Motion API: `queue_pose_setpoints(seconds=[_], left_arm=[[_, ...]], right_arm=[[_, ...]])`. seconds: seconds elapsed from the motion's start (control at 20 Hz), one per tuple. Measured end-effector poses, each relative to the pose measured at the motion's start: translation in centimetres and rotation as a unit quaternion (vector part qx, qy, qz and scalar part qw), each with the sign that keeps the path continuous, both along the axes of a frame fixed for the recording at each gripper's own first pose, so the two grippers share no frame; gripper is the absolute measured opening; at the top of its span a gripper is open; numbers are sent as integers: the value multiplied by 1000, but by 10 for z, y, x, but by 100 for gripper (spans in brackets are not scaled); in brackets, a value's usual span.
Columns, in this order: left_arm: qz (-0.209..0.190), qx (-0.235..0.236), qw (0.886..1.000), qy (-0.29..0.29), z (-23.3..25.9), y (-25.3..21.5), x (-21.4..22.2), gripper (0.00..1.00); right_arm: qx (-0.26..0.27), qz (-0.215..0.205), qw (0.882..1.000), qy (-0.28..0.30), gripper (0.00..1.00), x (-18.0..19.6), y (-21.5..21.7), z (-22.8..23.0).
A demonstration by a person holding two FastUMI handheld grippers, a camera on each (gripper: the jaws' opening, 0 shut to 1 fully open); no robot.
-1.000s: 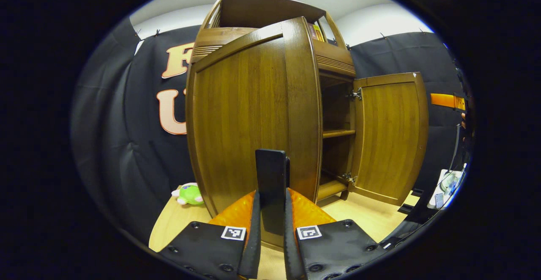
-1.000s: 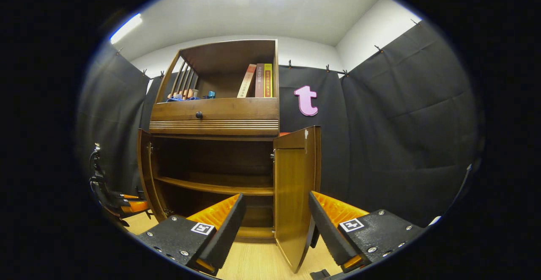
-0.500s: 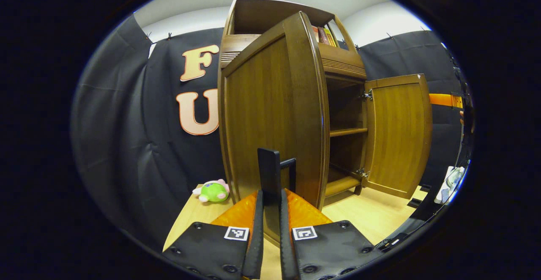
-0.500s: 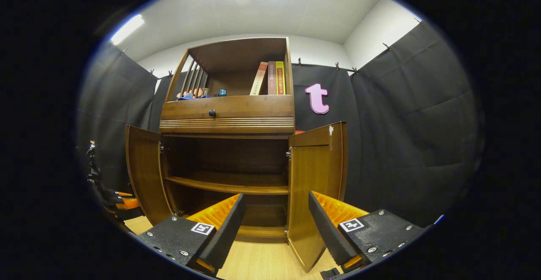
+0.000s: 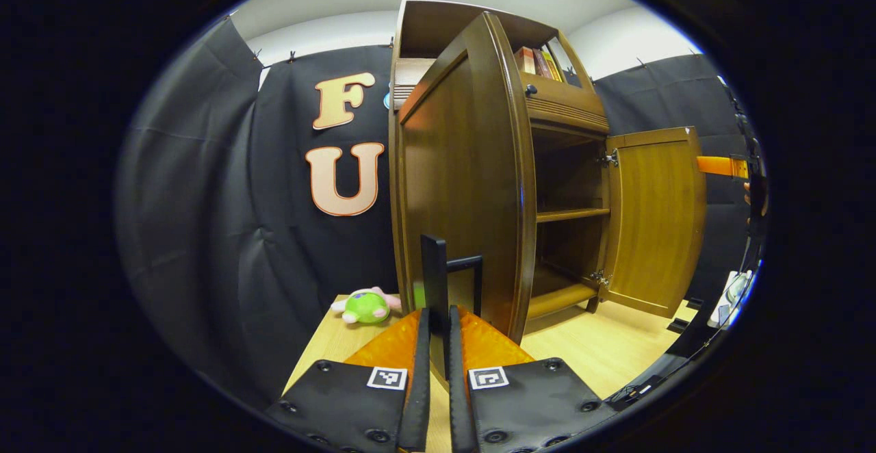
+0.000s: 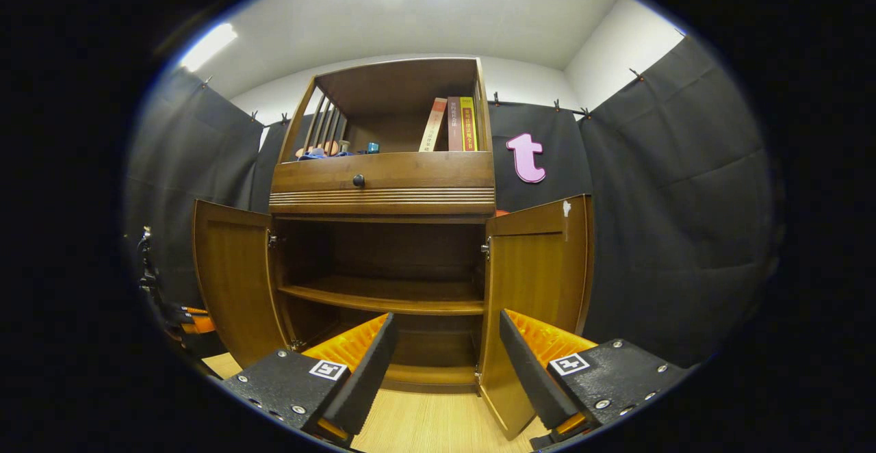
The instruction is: Open the right door of the double-door shoe cabinet with the right hand, and open the left door with the left hand.
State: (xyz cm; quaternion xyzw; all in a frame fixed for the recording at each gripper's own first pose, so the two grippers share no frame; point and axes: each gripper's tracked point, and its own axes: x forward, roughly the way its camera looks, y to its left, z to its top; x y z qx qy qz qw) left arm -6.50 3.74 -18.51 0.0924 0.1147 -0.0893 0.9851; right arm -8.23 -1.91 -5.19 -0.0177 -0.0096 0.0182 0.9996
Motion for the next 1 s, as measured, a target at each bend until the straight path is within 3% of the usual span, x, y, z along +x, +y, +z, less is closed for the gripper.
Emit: queue_pose_setpoints(seconds=[0.55, 0.6, 0.75, 0.8, 0.85, 0.9, 1.0], left_arm=[[35, -16, 999, -16, 7, 48, 3, 19], [39, -17, 999, -17, 9, 53, 3, 17], [52, -16, 998, -25, 16, 69, 2, 13], [54, -17, 998, -28, 19, 74, 1, 5], [56, -20, 998, -30, 21, 77, -1, 5], [54, -24, 998, -30, 23, 77, -3, 12], [53, -22, 998, -32, 28, 76, -8, 12]], right_arm=[[1, 17, 1000, 16, 92, 5, 21, -10], [3, 22, 1000, 19, 100, 5, 25, -12], [5, 34, 999, 25, 100, 6, 36, -16], [6, 37, 999, 26, 100, 8, 38, -17], [8, 39, 999, 28, 100, 8, 40, -18], [9, 41, 999, 28, 100, 10, 41, -18], [12, 43, 999, 29, 100, 11, 44, -18]])
